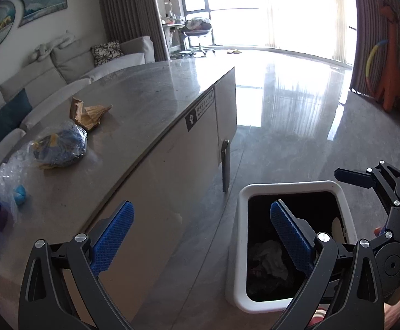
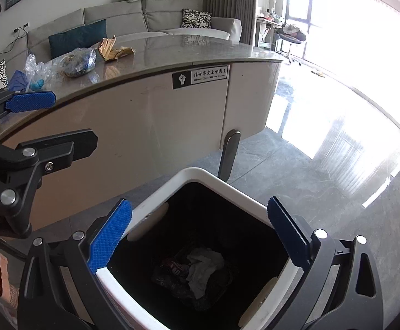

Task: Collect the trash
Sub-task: 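Move both open grippers back over the coffee table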

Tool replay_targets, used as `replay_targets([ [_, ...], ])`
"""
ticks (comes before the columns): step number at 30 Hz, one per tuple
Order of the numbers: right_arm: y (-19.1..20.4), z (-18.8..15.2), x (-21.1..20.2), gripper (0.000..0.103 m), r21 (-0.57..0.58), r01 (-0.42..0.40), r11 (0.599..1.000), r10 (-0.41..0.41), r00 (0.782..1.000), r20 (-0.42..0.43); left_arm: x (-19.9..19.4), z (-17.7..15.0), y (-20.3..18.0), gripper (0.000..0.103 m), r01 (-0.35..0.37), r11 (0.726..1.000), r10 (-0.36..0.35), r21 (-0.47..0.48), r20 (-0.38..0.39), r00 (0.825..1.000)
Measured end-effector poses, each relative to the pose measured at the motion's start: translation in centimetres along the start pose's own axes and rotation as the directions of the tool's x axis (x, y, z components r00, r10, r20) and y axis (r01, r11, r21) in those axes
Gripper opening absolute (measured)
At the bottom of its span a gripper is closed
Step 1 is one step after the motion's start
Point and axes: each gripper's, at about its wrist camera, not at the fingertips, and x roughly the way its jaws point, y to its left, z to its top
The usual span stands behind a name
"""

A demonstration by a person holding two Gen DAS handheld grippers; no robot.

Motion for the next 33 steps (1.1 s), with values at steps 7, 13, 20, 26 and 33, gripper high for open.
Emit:
replay_targets([
  [7,0.8,3.8,-4.1,0.098,0.008,-0.029,1.0,0.027,0.985,0.169,-3.5,0.6,4.1,0.099,-0.057,0.995,0.061,-0.078,0.048,0.997],
  [13,3.2,6.3,-6.5,0.098,-0.029,-0.069,0.997,0.074,0.961,0.266,-6.1,0.7,7.4,0.099,-0.102,0.984,0.115,-0.148,0.081,0.99],
  [20,6.9,8.7,-7.5,0.098,-0.087,-0.12,0.989,0.142,0.935,0.326,-8.9,0.6,12.3,0.099,-0.166,0.957,0.197,-0.239,0.112,0.974],
  [26,11.0,11.0,-7.4,0.098,-0.145,-0.168,0.975,0.21,0.91,0.358,-10.7,-0.5,16.4,0.099,-0.217,0.929,0.262,-0.299,0.121,0.957],
  [33,16.0,12.9,-6.1,0.098,-0.211,-0.214,0.954,0.278,0.895,0.348,-12.4,-2.2,21.0,0.099,-0.295,0.892,0.348,-0.342,0.105,0.932],
])
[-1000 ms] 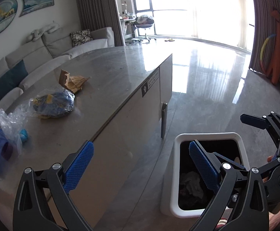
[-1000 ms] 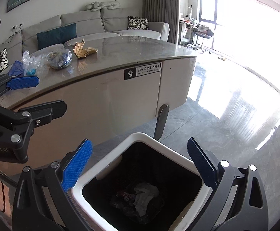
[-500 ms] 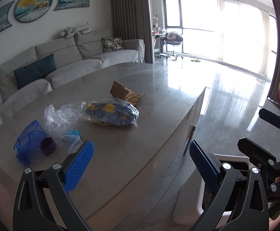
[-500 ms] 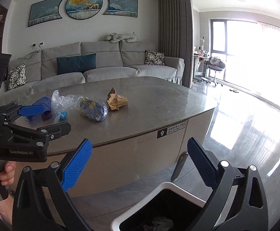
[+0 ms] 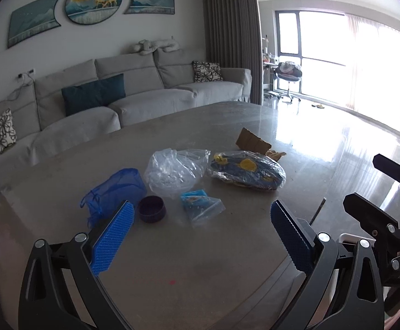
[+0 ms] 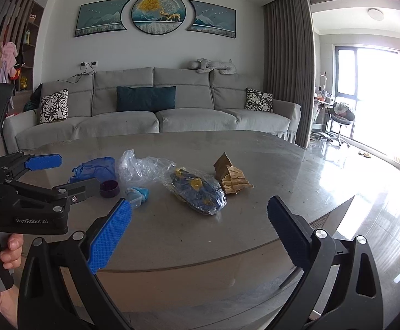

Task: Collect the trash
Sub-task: 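Move both open grippers back over the coffee table, then grasp the blue mesh bag with the left gripper and lift it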

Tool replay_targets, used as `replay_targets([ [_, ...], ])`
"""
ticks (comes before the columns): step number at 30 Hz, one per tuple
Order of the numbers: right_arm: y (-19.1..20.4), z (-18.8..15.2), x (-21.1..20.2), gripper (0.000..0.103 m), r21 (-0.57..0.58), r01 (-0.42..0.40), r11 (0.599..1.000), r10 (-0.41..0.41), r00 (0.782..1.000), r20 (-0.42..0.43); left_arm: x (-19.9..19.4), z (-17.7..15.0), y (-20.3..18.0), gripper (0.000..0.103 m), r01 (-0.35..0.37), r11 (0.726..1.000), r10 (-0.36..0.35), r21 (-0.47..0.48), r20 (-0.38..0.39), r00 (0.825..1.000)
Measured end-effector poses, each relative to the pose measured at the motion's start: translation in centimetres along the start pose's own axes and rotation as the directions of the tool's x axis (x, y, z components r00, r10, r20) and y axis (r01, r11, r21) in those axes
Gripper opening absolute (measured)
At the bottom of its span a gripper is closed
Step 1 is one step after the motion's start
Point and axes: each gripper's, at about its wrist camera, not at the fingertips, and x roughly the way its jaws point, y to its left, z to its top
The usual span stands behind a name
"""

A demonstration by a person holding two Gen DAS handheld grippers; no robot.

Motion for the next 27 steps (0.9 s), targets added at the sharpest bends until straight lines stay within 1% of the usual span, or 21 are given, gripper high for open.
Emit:
replay_targets([
  [6,3.3,1.0,2.5,0.098,-0.022,-0.046,0.999,0.046,0.999,0.003,0.7,0.2,4.3,0.099,-0.065,0.997,0.065,-0.03,-0.003,0.998],
  [10,4.9,1.5,4.1,0.098,-0.033,-0.071,0.997,0.071,0.997,-0.001,1.6,0.4,6.8,0.099,-0.097,0.995,0.097,-0.026,-0.023,0.995],
  [14,6.5,1.9,6.2,0.098,-0.038,-0.105,0.994,0.105,0.994,-0.018,2.2,0.5,9.1,0.099,-0.126,0.992,0.125,-0.026,-0.026,0.992],
  [17,7.8,2.4,7.4,0.098,-0.04,-0.131,0.991,0.13,0.991,-0.024,2.8,0.4,10.6,0.099,-0.136,0.99,0.135,-0.041,-0.031,0.99],
  [21,9.5,2.9,8.9,0.098,-0.053,-0.154,0.987,0.152,0.988,-0.028,3.6,0.0,12.6,0.099,-0.129,0.99,0.126,-0.059,-0.056,0.99],
  [27,11.3,3.3,11.3,0.098,-0.06,-0.175,0.983,0.171,0.983,-0.063,5.7,-0.7,14.4,0.099,-0.12,0.992,0.116,-0.04,-0.087,0.989],
])
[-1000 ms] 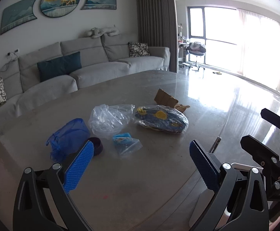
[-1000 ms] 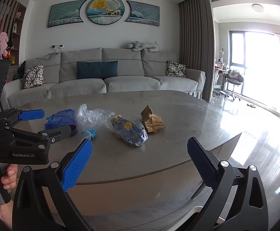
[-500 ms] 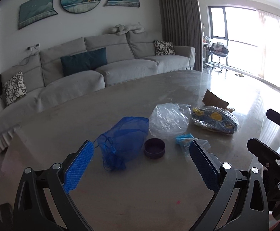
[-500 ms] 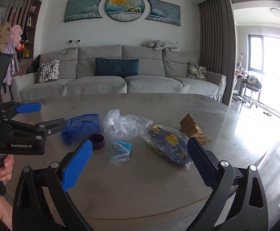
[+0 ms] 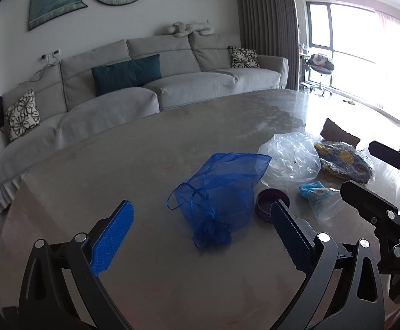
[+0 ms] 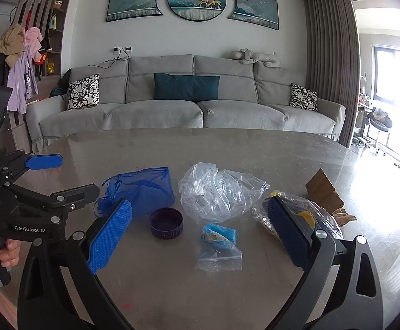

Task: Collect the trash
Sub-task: 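Grasp the blue mesh bag with the left gripper and lift it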

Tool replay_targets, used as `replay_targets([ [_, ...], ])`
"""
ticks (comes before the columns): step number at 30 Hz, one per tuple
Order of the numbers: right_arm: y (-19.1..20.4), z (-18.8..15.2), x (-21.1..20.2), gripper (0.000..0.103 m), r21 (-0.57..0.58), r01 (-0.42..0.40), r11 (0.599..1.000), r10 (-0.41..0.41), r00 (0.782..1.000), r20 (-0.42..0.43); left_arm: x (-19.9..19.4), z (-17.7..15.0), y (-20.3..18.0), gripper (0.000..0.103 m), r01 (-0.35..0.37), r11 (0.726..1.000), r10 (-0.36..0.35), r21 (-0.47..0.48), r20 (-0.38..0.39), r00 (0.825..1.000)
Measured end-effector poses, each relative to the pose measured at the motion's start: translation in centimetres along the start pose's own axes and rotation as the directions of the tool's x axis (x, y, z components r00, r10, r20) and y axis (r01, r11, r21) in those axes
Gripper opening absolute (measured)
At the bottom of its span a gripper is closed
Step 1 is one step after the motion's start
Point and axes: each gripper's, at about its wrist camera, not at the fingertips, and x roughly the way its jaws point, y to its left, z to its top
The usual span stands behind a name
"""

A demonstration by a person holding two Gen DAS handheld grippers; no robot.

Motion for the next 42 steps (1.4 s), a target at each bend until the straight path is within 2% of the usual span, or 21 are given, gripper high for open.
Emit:
replay_targets([
  [4,0.8,0.0,1.0,0.098,-0.027,-0.002,1.0,0.002,1.0,-0.014,1.8,-0.1,1.1,0.099,0.016,1.0,-0.016,-0.009,-0.032,0.999],
  [9,1.1,0.1,2.1,0.098,-0.025,-0.01,1.0,0.009,0.999,-0.035,3.9,0.0,1.1,0.099,0.041,0.999,-0.039,0.027,-0.07,0.997],
  [13,0.8,0.0,2.7,0.098,-0.021,-0.006,1.0,0.005,0.999,-0.051,5.7,-0.1,0.8,0.099,0.093,0.995,-0.088,0.032,-0.135,0.987],
  [17,0.5,0.0,3.3,0.098,-0.012,-0.005,1.0,0.005,0.998,-0.063,6.6,-0.2,0.4,0.099,0.123,0.99,-0.111,0.066,-0.159,0.981],
  [21,0.3,0.2,4.6,0.098,-0.008,-0.039,0.999,0.038,0.991,-0.131,7.3,-0.2,0.2,0.099,0.129,0.987,-0.109,0.098,-0.185,0.977],
  [28,0.6,0.1,5.5,0.098,-0.008,-0.079,0.997,0.076,0.977,-0.198,10.3,-0.4,0.7,0.099,0.158,0.986,-0.132,0.054,-0.321,0.938],
  [32,0.2,0.0,5.4,0.098,0.004,-0.083,0.997,0.082,0.977,-0.195,10.7,-0.4,0.8,0.098,0.157,0.986,-0.132,0.049,-0.331,0.934],
  [33,0.1,0.0,5.4,0.098,0.008,-0.083,0.997,0.083,0.977,-0.194,10.6,-0.4,0.8,0.093,0.163,0.985,-0.139,0.048,-0.327,0.935],
  [34,0.0,-0.1,5.3,0.098,0.011,-0.083,0.996,0.084,0.978,-0.192,10.3,-0.4,0.9,0.078,0.171,0.984,-0.148,0.047,-0.316,0.937],
  [35,-0.1,0.0,5.3,0.098,0.013,-0.081,0.997,0.082,0.979,-0.189,10.1,-0.3,0.8,0.072,0.157,0.986,-0.134,0.052,-0.304,0.943],
  [37,-0.1,0.0,5.2,0.098,0.016,-0.078,0.997,0.079,0.98,-0.183,9.9,-0.2,0.9,0.042,0.144,0.988,-0.123,0.05,-0.29,0.949],
  [39,-0.1,0.0,5.0,0.098,0.016,-0.072,0.997,0.074,0.982,-0.173,9.8,-0.1,0.9,0.023,0.122,0.991,-0.105,0.045,-0.285,0.953],
  [40,-0.1,0.0,4.9,0.098,0.015,-0.069,0.998,0.07,0.983,-0.169,9.8,-0.1,1.0,0.017,0.116,0.992,-0.099,0.042,-0.285,0.953],
  [42,-0.2,0.1,4.9,0.098,0.015,-0.072,0.997,0.073,0.983,-0.165,9.6,0.0,1.2,0.014,0.107,0.994,-0.095,0.028,-0.278,0.956],
])
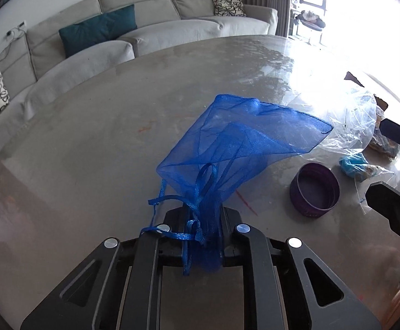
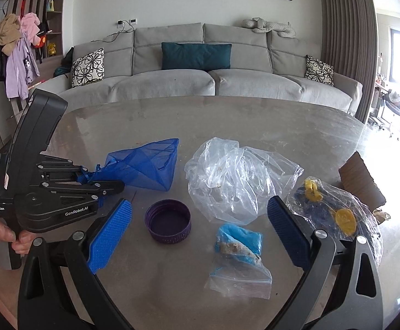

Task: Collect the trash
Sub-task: 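Grasp the blue mesh bag with the left gripper and lift it, then grasp the purple lid with the right gripper while the left gripper holds the mesh bag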

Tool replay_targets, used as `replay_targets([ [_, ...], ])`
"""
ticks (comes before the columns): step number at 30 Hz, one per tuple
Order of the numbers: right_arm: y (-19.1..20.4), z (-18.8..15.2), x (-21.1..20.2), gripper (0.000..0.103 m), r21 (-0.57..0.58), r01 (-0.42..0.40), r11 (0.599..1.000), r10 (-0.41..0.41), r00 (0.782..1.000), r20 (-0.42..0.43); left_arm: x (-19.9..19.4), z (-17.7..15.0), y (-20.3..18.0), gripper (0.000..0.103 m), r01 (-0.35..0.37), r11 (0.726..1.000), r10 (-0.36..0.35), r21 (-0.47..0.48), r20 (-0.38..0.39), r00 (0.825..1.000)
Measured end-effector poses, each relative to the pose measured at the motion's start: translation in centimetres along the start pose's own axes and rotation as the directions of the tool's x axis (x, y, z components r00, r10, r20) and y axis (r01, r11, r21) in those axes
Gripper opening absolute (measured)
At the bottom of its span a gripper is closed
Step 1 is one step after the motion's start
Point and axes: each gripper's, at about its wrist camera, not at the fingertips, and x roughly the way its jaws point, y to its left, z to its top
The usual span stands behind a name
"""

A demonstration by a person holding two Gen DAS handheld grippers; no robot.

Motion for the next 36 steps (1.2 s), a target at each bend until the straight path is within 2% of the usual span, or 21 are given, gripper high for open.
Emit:
replay_targets([
  [10,0.7,0.3,0.0,0.098,-0.013,-0.044,0.999,0.044,0.999,0.003,-3.6,0.2,1.1,0.012,-0.052,0.999,0.052,-0.016,0.048,0.997],
  [15,2.6,0.7,1.2,0.098,-0.057,-0.083,0.995,0.08,0.995,-0.051,-7.2,-0.2,1.8,0.012,-0.099,0.995,0.101,-0.029,0.094,0.99],
  [21,4.4,0.8,4.0,0.098,-0.089,-0.119,0.989,0.103,0.98,-0.169,-11.4,-1.4,2.8,0.013,-0.11,0.987,0.127,-0.113,0.16,0.979],
  [24,4.0,1.0,5.1,0.083,-0.062,-0.112,0.992,0.097,0.974,-0.203,-12.3,-2.1,2.7,0.013,-0.098,0.989,0.118,-0.114,0.183,0.976],
  [25,3.9,1.0,5.5,0.074,-0.056,-0.118,0.991,0.103,0.969,-0.223,-12.4,-2.2,2.6,0.013,-0.105,0.989,0.122,-0.102,0.185,0.975],
  [30,3.8,0.8,6.2,0.066,-0.062,-0.068,0.996,0.051,0.968,-0.246,-12.3,-2.6,3.3,0.013,-0.098,0.99,0.116,-0.101,0.191,0.975],
  [31,3.9,0.7,6.4,0.057,-0.073,-0.052,0.996,0.031,0.966,-0.257,-12.3,-2.6,3.6,0.013,-0.095,0.99,0.113,-0.106,0.188,0.976],
  [32,4.0,0.4,6.8,0.043,-0.082,-0.045,0.996,0.021,0.962,-0.273,-12.3,-2.6,3.8,0.013,-0.092,0.989,0.112,-0.115,0.186,0.976],
  [33,4.1,0.0,7.3,0.035,-0.085,-0.053,0.995,0.026,0.954,-0.298,-12.3,-2.8,3.9,0.013,-0.091,0.988,0.113,-0.121,0.186,0.976],
  [36,4.2,-0.5,7.1,0.028,-0.065,-0.059,0.996,0.038,0.956,-0.29,-12.7,-2.9,4.0,0.013,-0.096,0.987,0.121,-0.13,0.196,0.973],
])
